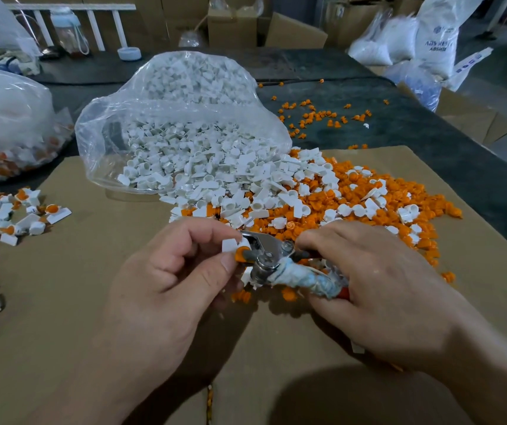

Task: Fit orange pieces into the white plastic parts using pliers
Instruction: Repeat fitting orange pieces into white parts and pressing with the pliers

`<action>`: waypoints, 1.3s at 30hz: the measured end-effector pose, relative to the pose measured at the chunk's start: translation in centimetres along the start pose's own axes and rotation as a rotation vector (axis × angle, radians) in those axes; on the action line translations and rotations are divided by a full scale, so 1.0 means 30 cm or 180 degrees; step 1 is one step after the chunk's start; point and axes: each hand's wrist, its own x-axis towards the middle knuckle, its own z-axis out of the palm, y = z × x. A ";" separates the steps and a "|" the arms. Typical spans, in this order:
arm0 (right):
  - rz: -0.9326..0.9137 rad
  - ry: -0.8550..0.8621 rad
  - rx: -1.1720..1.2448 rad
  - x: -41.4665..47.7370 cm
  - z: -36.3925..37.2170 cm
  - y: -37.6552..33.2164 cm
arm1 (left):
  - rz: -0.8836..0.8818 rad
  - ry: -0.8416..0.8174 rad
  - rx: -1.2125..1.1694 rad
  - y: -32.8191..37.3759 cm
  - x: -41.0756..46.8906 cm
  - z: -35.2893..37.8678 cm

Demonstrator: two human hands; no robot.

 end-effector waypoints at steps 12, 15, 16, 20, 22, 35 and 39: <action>0.0056 0.0155 -0.0251 0.012 0.011 -0.004 | 0.0089 -0.0040 -0.0228 0.000 -0.001 0.010; -0.0003 0.0286 -0.0242 0.006 0.017 -0.008 | 0.0051 -0.0062 -0.0263 0.003 0.001 0.006; -0.0011 0.0333 -0.0232 0.005 0.017 -0.010 | 0.0049 -0.0064 -0.0274 0.004 0.001 0.006; 0.0010 0.0288 -0.0253 0.007 0.018 -0.012 | 0.0000 -0.0036 -0.0275 -0.002 -0.001 0.009; 0.0038 0.0234 -0.0265 0.005 0.018 -0.012 | -0.0044 -0.0048 -0.0265 -0.006 -0.001 0.010; 0.0209 0.0530 -0.0349 0.024 0.037 0.025 | -0.0629 0.0559 -0.0107 -0.011 0.017 0.007; 0.0462 0.0374 -0.0754 0.029 0.047 0.020 | -0.0856 0.0330 0.0464 -0.001 -0.008 0.023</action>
